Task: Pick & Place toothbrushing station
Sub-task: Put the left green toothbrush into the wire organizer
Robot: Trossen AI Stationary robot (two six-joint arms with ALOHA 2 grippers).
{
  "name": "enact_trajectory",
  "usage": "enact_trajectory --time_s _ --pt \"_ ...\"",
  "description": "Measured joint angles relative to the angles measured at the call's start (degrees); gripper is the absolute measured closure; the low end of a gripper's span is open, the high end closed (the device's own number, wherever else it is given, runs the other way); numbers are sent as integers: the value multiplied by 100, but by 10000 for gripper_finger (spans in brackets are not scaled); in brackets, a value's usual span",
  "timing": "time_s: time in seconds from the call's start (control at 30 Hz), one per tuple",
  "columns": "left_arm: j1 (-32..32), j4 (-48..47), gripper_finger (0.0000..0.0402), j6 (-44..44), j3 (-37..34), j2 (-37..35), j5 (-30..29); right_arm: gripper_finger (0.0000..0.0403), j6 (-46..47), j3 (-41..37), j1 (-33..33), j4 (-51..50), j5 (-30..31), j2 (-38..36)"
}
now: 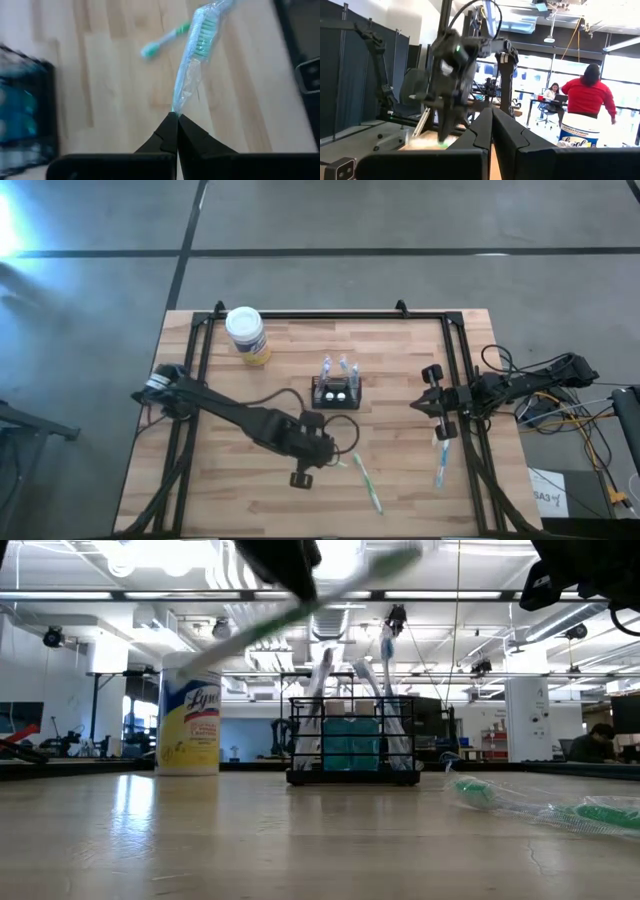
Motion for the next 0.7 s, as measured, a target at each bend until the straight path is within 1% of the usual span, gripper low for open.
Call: enact_trajectory --time_s 0.23,0.37,0.5,0.7 --pt "-65 156 400 626 -30 -875 -224 394 0 0 0 2 -1 -4" --pt "-67 585 400 902 -310 -1488 -226 394 -1 0 -2 2 -1 -4" --pt "-64 1450 400 1098 -1074 -2315 -225 394 -1 0 0 -2 -1 3" --pt "-54 2785 400 1153 -2647 -3836 -319 394 1 0 1 0 -1 3"
